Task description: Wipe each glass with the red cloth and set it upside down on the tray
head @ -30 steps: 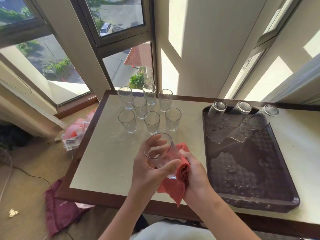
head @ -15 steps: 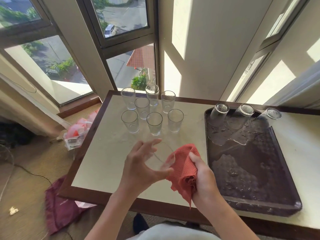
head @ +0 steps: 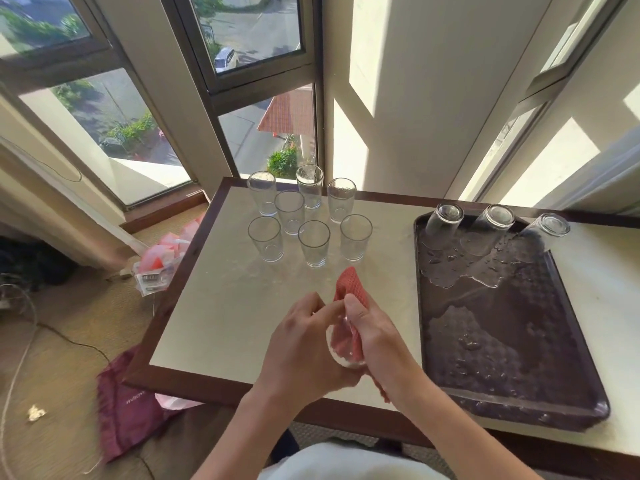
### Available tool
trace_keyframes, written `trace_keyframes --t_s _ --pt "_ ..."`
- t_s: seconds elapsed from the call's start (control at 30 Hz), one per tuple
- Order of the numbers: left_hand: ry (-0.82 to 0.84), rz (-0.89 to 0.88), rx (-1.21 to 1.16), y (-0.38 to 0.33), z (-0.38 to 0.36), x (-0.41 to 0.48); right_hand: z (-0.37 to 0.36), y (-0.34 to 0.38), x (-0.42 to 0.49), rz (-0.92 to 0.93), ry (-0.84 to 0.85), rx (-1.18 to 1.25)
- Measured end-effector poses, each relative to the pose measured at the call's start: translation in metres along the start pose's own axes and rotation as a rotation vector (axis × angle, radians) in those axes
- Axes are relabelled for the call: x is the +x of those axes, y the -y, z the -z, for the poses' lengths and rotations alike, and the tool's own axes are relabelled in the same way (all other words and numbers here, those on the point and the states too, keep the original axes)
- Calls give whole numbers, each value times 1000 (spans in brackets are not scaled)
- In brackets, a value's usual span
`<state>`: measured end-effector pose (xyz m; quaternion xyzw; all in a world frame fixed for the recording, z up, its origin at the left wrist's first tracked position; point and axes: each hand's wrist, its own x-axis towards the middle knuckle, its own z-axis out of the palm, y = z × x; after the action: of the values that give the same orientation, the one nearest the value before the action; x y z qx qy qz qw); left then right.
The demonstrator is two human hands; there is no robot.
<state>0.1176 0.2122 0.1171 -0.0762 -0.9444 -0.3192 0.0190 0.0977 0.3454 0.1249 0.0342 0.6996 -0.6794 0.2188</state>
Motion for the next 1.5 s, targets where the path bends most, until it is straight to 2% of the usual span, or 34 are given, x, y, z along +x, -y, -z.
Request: trace_keyframes --t_s 0.13,0.27,0.33,0.5,0.6,0.7,0.8,0.93,1.0,1.07,1.13,1.23,1.33,1.43,1.5 --pt "-5 9 15 0 -2 1 -5 -16 -1 35 -28 -62" --pt "-48 -60 -2 -9 -9 -3 6 -2 10 -106 6 88" --pt "-50 -55 -29 -6 -10 -3 6 -8 19 -110 20 52" --pt "33 59 -159 21 -14 -5 4 -36 39 -163 -10 142" --pt "37 156 -192 41 -18 -10 10 -58 49 -212 -114 198" --pt "-33 251 -292 51 -17 -13 21 -78 53 -222 -212 -15" --pt "-64 319 -370 54 -20 -16 34 -88 51 -203 -194 -266" --pt "-110 446 -520 46 -31 -16 56 -88 45 -211 -66 -346" --pt "-138 493 -612 39 -37 -12 69 -86 42 -185 -69 -354" --pt "-155 518 -690 29 -41 -7 81 -79 33 -141 -121 -297" --pt "-154 554 -802 18 -47 -1 92 -72 24 -171 -133 -100" --pt "-167 613 -1044 -4 -59 7 106 -69 14 -275 -13 245" --pt "-166 667 -1253 -28 -75 13 117 -70 8 -333 125 394" --pt "-189 713 -1294 -45 -93 18 130 -76 4 -340 244 553" --pt "-196 727 -1271 -53 -105 20 139 -79 4 -341 249 638"
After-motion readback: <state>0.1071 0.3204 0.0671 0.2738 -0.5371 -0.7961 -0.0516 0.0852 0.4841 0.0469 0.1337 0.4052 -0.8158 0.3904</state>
